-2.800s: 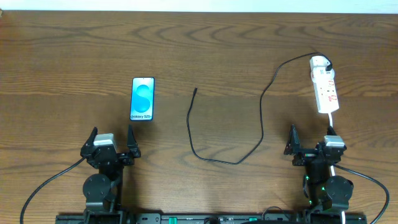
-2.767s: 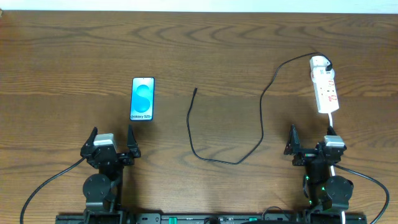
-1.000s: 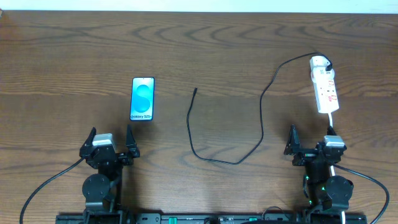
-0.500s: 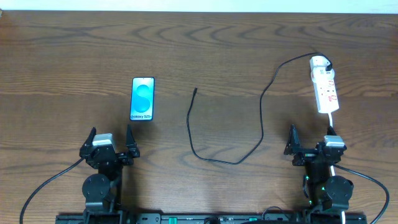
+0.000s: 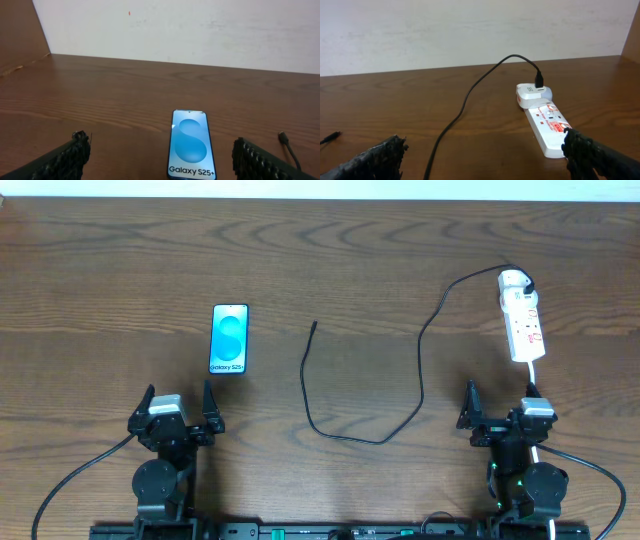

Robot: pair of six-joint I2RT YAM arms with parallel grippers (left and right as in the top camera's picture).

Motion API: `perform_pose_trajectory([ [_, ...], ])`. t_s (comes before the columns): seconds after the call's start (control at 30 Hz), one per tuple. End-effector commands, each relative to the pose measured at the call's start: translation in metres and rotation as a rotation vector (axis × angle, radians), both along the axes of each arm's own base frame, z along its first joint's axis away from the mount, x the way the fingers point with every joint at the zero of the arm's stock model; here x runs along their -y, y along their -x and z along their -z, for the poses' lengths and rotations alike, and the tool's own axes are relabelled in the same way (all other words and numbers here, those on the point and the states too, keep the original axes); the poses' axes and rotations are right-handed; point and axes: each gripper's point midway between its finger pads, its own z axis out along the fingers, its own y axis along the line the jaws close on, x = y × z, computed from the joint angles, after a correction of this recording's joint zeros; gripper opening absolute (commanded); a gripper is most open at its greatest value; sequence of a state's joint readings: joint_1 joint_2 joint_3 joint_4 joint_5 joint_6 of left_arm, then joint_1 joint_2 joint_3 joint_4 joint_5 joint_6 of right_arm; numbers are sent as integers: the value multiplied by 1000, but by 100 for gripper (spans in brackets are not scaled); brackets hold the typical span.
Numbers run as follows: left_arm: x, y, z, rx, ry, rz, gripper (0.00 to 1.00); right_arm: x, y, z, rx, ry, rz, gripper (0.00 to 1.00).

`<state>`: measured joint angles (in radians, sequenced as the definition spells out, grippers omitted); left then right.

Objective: Plug charger to phone and switch on socket

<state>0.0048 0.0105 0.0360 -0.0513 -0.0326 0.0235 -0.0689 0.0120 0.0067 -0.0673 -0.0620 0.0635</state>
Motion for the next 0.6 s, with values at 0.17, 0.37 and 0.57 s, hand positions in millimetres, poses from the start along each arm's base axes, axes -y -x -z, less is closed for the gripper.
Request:
perform_pose_trajectory([
  [0.17,7,-1,16,-31,0,41,92,0,0,0,1,1,3,99],
  [0.37,8,-1,-2,14,-1,46,92,0,0,0,1,1,2,99],
  [0.57,8,-2,-11,-6,1,47,93,0,0,0,1,1,3,99],
])
